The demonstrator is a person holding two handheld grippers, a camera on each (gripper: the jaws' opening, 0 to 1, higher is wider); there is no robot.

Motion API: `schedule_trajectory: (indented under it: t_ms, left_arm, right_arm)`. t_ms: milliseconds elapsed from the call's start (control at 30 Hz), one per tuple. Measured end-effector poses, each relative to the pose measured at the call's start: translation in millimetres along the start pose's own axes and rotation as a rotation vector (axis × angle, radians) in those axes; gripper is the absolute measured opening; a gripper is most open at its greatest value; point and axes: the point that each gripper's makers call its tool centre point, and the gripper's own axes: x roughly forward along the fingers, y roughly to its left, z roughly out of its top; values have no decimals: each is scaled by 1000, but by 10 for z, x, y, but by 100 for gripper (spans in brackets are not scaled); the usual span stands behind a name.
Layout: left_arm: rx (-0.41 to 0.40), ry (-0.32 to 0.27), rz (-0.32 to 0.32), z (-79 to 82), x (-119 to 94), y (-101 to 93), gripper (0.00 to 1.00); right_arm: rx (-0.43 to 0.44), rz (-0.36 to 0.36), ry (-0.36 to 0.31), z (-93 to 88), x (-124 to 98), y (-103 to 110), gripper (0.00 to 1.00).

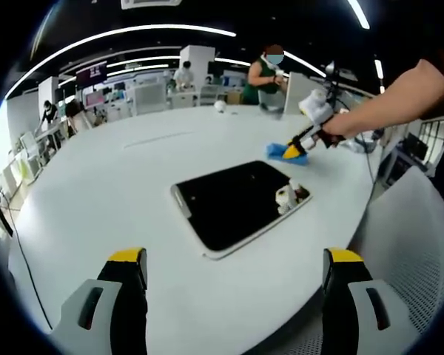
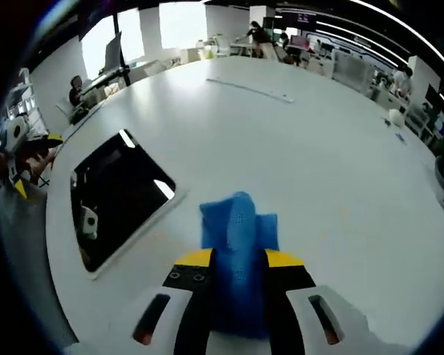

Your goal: Wipe the mirror surface with the cleaning cloth until all visible marks leave the cleaned area.

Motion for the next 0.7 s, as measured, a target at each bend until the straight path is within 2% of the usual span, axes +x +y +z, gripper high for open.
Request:
schedule_trajectory:
  t_ms: [133,200,533,700]
  left_arm:
    - [-7,-1,2,1,0,8,99]
    - [-9,0,1,-2,2,8,99]
    - [-10,-3,2,4,-1,11,99]
    - [-2,5,2,-9,7,7,99]
  right_arm:
    - [62,-23,7,24,17,-43,5]
    - [96,-24,20,21,20,-27,3]
    - [148,-24,17,10,21,-41,2]
    - [161,-19,28,25,19,-21,5]
